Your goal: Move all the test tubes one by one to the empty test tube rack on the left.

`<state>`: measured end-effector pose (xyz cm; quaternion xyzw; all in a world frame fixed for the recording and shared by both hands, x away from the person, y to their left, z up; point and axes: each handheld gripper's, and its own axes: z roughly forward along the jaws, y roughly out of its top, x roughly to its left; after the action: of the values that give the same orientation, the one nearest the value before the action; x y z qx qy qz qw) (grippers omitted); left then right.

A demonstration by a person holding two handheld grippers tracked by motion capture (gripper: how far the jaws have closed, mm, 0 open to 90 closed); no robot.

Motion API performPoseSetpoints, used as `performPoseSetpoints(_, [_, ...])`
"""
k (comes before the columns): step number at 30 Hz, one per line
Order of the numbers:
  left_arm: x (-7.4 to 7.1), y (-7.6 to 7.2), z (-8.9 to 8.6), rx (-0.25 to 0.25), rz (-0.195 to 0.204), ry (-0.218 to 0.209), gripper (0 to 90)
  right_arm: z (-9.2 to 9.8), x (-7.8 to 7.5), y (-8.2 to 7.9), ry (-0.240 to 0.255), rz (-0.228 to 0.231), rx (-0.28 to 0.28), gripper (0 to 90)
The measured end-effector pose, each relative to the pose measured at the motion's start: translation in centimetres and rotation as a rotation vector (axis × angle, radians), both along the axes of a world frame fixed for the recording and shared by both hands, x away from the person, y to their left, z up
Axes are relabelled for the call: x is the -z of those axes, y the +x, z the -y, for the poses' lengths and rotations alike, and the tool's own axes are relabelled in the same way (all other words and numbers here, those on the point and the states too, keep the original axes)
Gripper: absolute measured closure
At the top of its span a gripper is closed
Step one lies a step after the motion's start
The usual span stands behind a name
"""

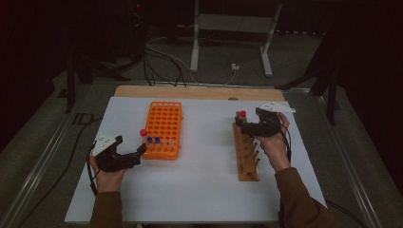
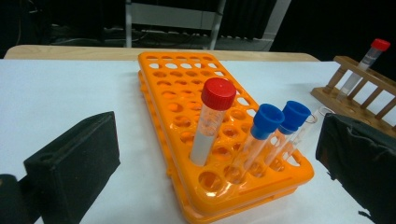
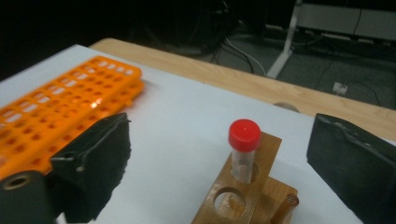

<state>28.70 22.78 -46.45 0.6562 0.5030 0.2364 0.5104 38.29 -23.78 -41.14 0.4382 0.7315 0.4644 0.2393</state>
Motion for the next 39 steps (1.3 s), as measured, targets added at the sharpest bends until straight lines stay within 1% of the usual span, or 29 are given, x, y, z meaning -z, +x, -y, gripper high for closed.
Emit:
performPoseSetpoints(4, [0.0,-0.1,-0.3,-0.010,0.002,-0.011,0.5,-0.4,1.0,1.3,-0.027,-0.036,0.014,18.7])
performPoseSetpoints(5, [0.0,-0.1,-0.4,-0.012,0.001,-0.016,0.5,-0.5,1.3,1.5,-0.035,-0.050,0.006,25.2])
performPoseSetpoints(6, [0.0,0.0,-0.4,-0.014,-0.002,-0.014,0.5,-0.7,1.6,1.6,-0.058,-0.055,0.006,32.8])
performPoseSetpoints(7, [0.1,0.0,-0.4,-0.017,-0.005,-0.015,0.5,-0.9,1.8,1.7,-0.087,-0.055,0.022,36.7])
performPoseSetpoints(8, [0.1,0.0,-0.4,-0.019,-0.006,-0.017,0.5,-1.0,2.0,1.8,-0.096,-0.060,0.024,41.1])
performPoseSetpoints(9, [0.2,0.1,-0.4,-0.017,-0.010,-0.014,0.5,-1.2,2.2,2.0,-0.093,-0.064,0.022,44.7])
performPoseSetpoints(11, [0.2,0.0,-0.2,-0.016,-0.009,-0.014,0.5,-1.4,2.4,2.3,-0.118,-0.069,0.041,50.3])
performPoseSetpoints(13, [0.1,0.0,-0.2,-0.014,-0.005,-0.012,0.5,-1.4,2.7,2.6,-0.110,-0.082,0.051,56.6])
performPoseSetpoints(15, [0.1,0.0,-0.2,-0.014,-0.004,-0.011,0.5,-1.4,3.0,2.8,-0.106,-0.103,0.069,60.5])
performPoseSetpoints(17, [0.2,0.0,-0.2,-0.018,-0.005,-0.013,0.5,-1.3,3.1,2.9,-0.105,-0.105,0.074,62.9])
performPoseSetpoints(20, [0.2,0.0,-0.2,-0.017,-0.006,-0.011,0.5,-1.2,3.3,3.1,-0.103,-0.109,0.084,69.3])
performPoseSetpoints(23, [0.2,0.1,-0.1,-0.015,-0.007,-0.008,0.5,-0.9,3.4,3.2,-0.084,-0.109,0.087,70.6])
performPoseSetpoints(26, [0.2,0.1,-0.1,-0.013,-0.010,-0.003,0.5,-0.8,3.3,2.9,-0.086,-0.095,0.083,70.8])
performPoseSetpoints(28, [0.2,0.1,-0.1,-0.013,-0.009,-0.001,0.5,-0.7,3.1,2.6,-0.078,-0.083,0.086,70.7])
performPoseSetpoints(39, [0.2,0.0,-0.1,-0.017,-0.007,0.000,0.5,0.1,1.0,1.1,-0.030,-0.002,0.083,70.8])
